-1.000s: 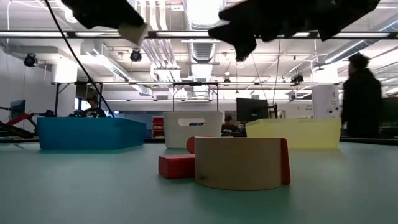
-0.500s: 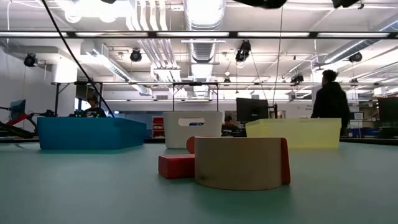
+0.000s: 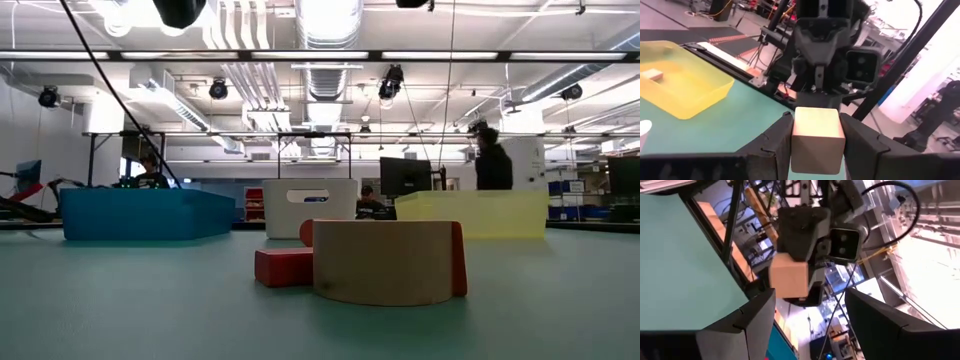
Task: Sort & place blocks by color
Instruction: Put the left light brown block into the yellow bin
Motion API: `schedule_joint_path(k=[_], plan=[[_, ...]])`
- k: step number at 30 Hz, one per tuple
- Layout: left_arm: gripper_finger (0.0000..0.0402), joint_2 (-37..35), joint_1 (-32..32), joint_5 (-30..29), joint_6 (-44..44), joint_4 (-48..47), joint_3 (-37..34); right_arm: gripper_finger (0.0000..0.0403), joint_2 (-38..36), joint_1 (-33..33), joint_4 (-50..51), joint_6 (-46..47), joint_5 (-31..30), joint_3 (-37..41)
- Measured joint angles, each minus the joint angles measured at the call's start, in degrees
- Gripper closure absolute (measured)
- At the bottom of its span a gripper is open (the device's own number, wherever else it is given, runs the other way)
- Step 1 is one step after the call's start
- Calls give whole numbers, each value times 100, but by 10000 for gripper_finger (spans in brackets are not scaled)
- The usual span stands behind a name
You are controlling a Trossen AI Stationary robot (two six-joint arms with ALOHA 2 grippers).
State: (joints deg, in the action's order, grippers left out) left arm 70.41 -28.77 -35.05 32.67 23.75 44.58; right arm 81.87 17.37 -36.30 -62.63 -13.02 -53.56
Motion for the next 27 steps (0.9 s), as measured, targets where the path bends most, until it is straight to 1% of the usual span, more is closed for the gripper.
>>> schedule_joint_path(k=[4,11,14,17,23,27], plan=[[276,28,126,74,-54,34,28,172,73,-16,0,11,96,-58],[276,153,473,525,-161,214,42,172,74,-60,51,111,95,-59],[276,239,586,769,-289,653,39,172,74,-82,57,118,101,-59],[276,388,661,990,-339,825,46,172,74,-139,102,193,101,-59],[276,457,773,1031,-309,860,44,173,74,-165,185,254,101,-59],[276,459,823,1049,-310,843,44,184,74,-165,197,252,103,-59]])
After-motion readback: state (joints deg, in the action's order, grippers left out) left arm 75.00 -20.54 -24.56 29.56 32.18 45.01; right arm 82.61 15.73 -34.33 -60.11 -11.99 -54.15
